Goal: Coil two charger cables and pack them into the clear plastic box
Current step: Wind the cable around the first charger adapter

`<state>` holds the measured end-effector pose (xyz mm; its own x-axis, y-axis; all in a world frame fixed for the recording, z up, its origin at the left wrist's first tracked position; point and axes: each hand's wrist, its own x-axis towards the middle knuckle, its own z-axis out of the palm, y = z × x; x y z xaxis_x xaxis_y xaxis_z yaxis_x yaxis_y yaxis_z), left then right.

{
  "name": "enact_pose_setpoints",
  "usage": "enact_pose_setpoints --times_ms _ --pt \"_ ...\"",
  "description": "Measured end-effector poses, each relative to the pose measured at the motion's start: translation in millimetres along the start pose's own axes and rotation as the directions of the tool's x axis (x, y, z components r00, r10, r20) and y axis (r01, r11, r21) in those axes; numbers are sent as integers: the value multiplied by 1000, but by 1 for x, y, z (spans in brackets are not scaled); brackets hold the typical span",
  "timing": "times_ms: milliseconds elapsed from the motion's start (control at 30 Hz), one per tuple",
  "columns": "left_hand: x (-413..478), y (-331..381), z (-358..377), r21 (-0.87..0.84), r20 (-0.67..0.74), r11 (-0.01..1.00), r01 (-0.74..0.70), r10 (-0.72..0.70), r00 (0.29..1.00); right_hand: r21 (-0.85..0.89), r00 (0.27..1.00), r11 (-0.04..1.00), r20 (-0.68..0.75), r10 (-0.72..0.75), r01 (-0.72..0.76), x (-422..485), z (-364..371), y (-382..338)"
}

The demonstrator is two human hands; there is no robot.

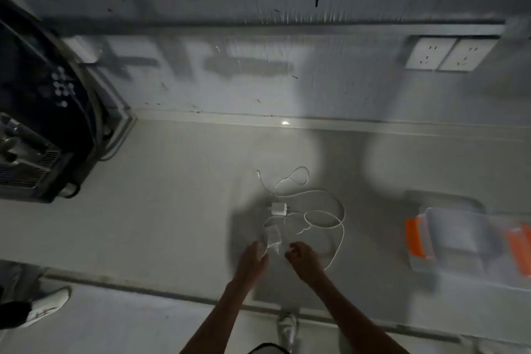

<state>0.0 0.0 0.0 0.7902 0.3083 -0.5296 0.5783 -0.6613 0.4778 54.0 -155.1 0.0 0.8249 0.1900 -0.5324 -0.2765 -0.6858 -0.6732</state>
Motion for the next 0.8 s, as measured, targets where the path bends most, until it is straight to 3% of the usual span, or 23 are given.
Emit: enact_pose_setpoints --times_ms 167,333,467,567,667,800 --pt "6 5 10 -352 146 928 122 -74 986 331 981 925 102 162 -187 3 15 -25" --pt "12 8 19 -602 153 780 172 -99 983 452 928 822 289 233 -347 -5 10 -34" --pt "-7 29 -6 -631 131 766 121 -48 990 454 932 828 295 210 -330 -11 -1 -26" --pt "-17 34 -16 -554 148 826 103 -24 989 416 949 874 283 138 -251 -14 -8 -20" --pt "-20 41 -21 -444 130 896 -28 95 987 361 954 912 283 95 -198 -18 -18 -18" --pt "-22 52 -39 -474 221 880 -36 158 962 305 951 938 303 67 -163 -23 -40 -21"
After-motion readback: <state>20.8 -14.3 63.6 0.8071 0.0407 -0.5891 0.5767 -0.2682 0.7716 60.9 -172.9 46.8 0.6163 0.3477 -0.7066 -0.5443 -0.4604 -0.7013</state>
